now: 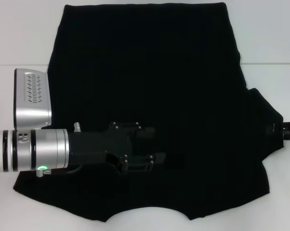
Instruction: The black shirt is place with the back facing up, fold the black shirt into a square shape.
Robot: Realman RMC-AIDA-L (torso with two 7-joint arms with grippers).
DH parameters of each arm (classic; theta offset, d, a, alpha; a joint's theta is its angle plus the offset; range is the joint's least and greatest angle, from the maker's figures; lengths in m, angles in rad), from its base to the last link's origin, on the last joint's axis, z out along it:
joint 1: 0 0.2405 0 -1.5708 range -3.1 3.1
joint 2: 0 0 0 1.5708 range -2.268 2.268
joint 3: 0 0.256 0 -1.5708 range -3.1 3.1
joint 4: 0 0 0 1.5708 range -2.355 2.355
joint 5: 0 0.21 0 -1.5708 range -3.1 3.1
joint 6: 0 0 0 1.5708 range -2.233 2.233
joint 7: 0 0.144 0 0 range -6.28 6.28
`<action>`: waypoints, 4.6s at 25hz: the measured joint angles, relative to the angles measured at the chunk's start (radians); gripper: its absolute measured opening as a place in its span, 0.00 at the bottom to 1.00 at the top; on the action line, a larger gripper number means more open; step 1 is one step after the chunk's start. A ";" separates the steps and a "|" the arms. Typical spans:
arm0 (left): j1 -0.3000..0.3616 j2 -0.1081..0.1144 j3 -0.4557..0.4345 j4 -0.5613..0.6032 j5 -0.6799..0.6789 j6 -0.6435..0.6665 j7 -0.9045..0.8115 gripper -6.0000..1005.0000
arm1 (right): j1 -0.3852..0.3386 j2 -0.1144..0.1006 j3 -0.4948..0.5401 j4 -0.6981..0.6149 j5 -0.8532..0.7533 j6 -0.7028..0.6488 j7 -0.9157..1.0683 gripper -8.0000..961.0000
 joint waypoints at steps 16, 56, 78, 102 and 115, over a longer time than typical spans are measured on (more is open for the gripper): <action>-0.001 0.000 0.001 0.000 0.001 -0.015 -0.002 0.69 | 0.003 0.036 -0.033 -0.002 0.000 0.064 -0.021 0.33; -0.004 -0.002 -0.003 -0.020 -0.003 0.003 -0.016 0.69 | -0.009 0.062 0.282 0.002 0.072 0.134 -0.262 0.05; -0.003 -0.001 -0.008 -0.015 -0.003 -0.010 -0.037 0.69 | 0.119 0.103 0.145 0.029 0.098 -0.006 -0.380 0.07; -0.004 0.002 -0.024 -0.014 -0.003 -0.027 -0.041 0.69 | 0.123 0.102 0.102 0.013 0.108 -0.103 -0.339 0.14; 0.029 0.027 -0.158 0.007 0.000 -0.021 -0.192 0.69 | 0.106 0.105 0.103 0.013 0.178 -0.147 -0.404 0.57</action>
